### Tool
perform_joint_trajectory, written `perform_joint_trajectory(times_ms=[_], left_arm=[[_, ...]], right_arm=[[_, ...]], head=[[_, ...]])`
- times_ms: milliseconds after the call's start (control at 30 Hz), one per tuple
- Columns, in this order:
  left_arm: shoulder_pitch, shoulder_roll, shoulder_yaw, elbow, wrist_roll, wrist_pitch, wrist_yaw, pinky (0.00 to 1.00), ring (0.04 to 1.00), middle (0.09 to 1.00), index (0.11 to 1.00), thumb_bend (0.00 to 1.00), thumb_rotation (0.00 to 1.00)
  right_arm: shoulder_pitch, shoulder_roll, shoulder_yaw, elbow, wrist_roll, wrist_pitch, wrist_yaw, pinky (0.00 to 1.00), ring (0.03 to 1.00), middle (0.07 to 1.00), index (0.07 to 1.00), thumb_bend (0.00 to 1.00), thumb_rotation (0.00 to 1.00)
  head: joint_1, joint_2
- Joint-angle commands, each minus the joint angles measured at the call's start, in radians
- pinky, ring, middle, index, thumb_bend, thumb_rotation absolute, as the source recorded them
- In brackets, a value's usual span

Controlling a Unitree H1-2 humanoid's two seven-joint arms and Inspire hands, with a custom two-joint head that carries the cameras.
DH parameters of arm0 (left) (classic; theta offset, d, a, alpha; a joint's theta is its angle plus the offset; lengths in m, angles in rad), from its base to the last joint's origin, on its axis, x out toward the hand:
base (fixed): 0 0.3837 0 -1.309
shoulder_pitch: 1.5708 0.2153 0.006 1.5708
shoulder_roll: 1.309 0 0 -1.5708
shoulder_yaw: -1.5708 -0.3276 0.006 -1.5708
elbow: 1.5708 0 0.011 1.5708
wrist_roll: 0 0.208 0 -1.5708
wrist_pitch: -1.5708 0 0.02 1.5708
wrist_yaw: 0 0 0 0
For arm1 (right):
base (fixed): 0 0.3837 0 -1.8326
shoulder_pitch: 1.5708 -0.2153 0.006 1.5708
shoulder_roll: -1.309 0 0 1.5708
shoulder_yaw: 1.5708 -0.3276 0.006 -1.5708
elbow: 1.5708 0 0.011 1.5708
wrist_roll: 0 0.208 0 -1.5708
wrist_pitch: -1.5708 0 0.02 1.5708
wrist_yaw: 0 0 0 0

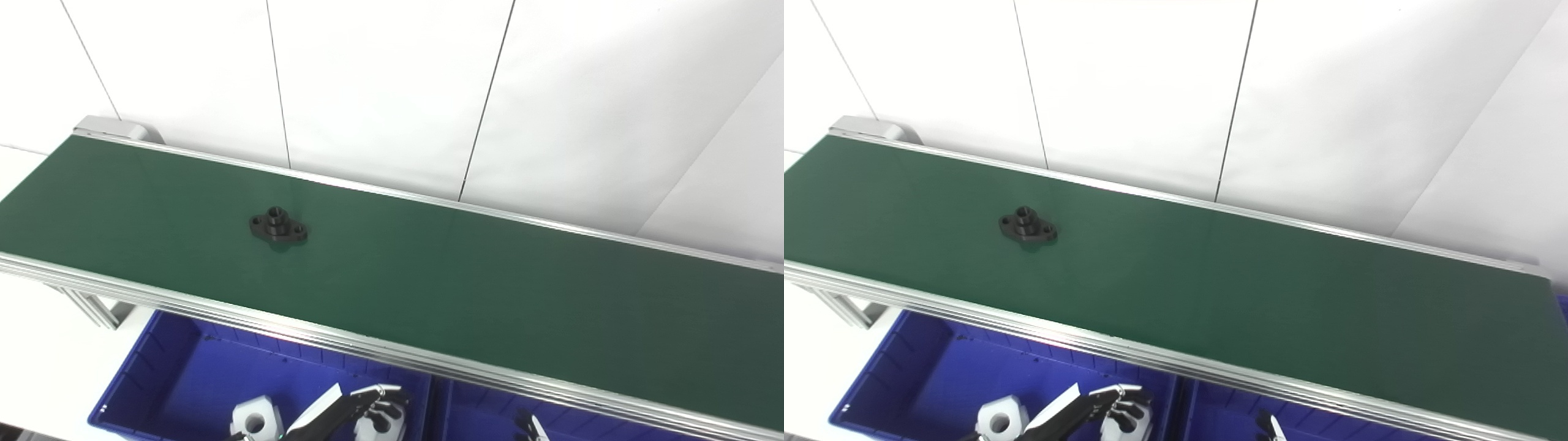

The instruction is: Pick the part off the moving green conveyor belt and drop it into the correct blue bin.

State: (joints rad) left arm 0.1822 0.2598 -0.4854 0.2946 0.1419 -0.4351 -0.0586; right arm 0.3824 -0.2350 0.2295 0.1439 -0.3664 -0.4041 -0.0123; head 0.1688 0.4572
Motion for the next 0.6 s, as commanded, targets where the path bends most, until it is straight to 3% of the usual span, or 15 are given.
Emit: perform_joint_trajectory(times_ms=[0, 133, 300, 433, 567], left_arm=[[-0.019, 0.004, -0.007, -0.013, -0.008, -0.035, 0.021, 0.67, 0.746, 0.817, 0.796, 0.90, 0.22], [-0.027, 0.003, -0.014, 0.001, -0.014, -0.035, 0.025, 0.67, 0.743, 0.816, 0.792, 0.90, 0.19], [-0.040, 0.000, -0.031, 0.016, -0.005, -0.035, 0.055, 0.65, 0.738, 0.808, 0.777, 0.90, 0.20], [-0.044, 0.010, -0.047, 0.016, -0.003, -0.035, 0.073, 0.65, 0.742, 0.806, 0.778, 0.89, 0.21], [-0.047, 0.017, -0.055, 0.011, 0.001, -0.035, 0.083, 0.67, 0.755, 0.812, 0.782, 0.89, 0.22]], right_arm=[[-0.009, 0.002, -0.001, -0.007, -0.008, -0.060, -0.025, 0.72, 0.865, 0.928, 0.973, 0.87, 0.38], [-0.019, -0.008, 0.022, 0.005, 0.023, -0.066, -0.065, 0.73, 0.864, 0.911, 0.959, 0.87, 0.35], [-0.018, -0.023, 0.051, -0.022, 0.018, -0.066, -0.166, 0.62, 0.766, 0.842, 0.907, 0.87, 0.32], [-0.010, -0.039, 0.078, -0.108, 0.031, -0.066, -0.255, 0.57, 0.734, 0.818, 0.866, 0.87, 0.30], [-0.019, -0.052, 0.090, -0.219, 0.014, -0.066, -0.321, 0.61, 0.717, 0.779, 0.849, 0.88, 0.31]], head=[[0.001, 0.001], [-0.006, -0.011], [-0.009, -0.011], [-0.025, 0.006], [-0.048, 0.019]])
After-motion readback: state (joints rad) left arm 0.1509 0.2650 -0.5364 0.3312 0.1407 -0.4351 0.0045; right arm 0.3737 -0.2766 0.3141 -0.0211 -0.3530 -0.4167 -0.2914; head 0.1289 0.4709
